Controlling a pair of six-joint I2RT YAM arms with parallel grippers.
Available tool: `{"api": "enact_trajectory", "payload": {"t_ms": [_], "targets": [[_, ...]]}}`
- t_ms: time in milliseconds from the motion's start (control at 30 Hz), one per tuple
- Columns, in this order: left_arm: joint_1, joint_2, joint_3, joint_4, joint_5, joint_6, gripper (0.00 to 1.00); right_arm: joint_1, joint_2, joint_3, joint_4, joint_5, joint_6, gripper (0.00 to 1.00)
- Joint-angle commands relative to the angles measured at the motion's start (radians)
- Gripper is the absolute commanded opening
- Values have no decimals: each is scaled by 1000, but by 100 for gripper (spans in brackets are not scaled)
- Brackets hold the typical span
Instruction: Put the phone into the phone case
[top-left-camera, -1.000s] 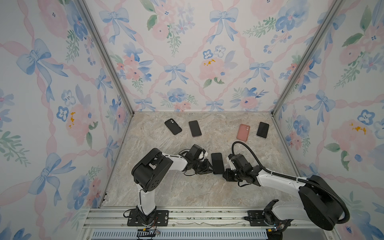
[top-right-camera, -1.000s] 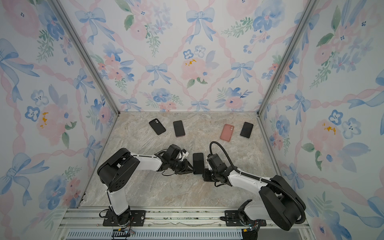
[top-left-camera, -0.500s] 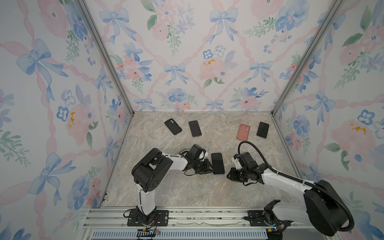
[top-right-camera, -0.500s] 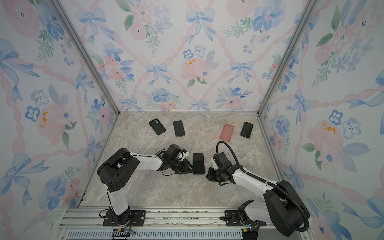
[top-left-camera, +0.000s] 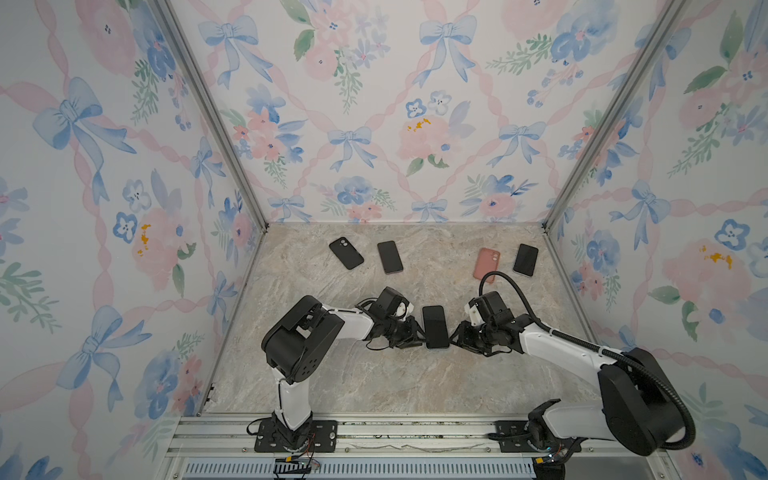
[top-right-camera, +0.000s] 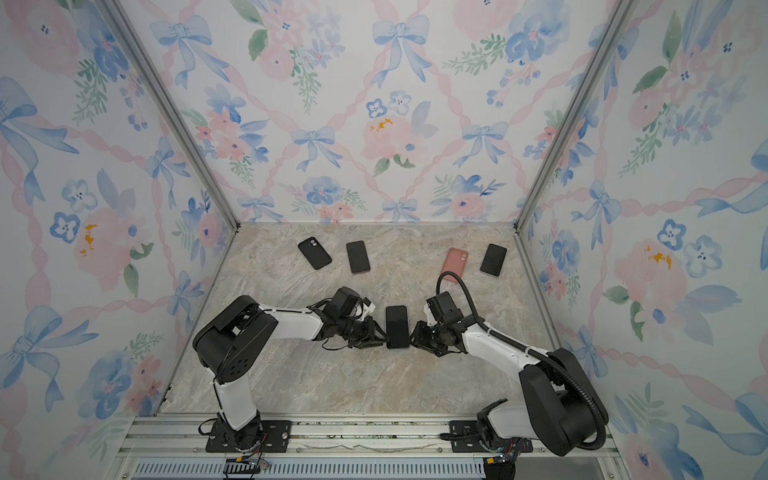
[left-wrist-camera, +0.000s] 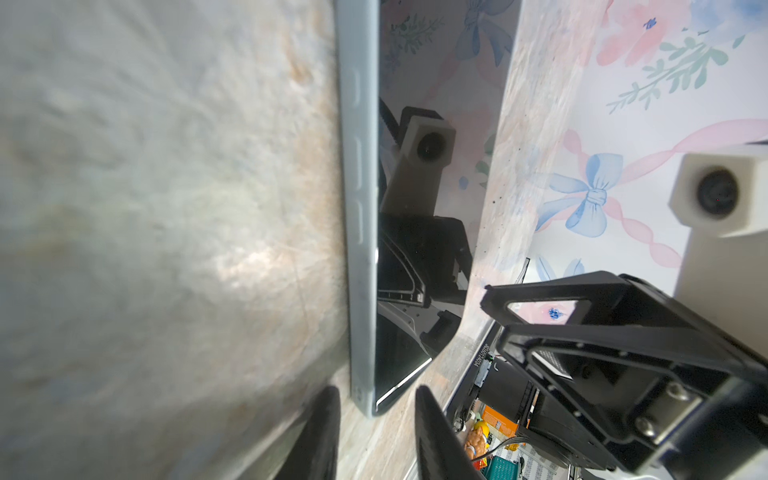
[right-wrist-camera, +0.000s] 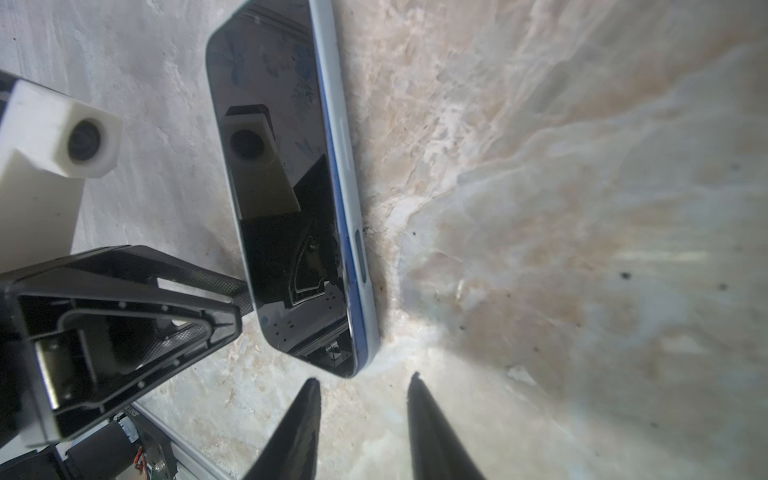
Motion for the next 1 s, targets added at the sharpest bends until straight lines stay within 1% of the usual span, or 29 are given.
{"api": "enact_trajectory", "payload": {"t_ms": [0,233,300,433,600,867,967], "targets": [[4,20,-9,-5,13,-10,30,-12,38,11,47,-63,-8,39],[4,43,1,-5,14,-1,26,-18,106,18,54,-87,-61,38],[4,49,2,-5,15,0,23,-18,123,13,46,-83,-106,32],[5,62,7,-3,19,4,21,-17,153,-3,46,-74,-130,27],[5,63,7,-5,16,6,21,1,180,-23,63,-69,-128,23],[8,62,8,-4,11,10,20,40,209,-66,98,-40,-118,12],[9,62,6,-6,10,12,20,46,219,-75,103,-34,-114,11]]}}
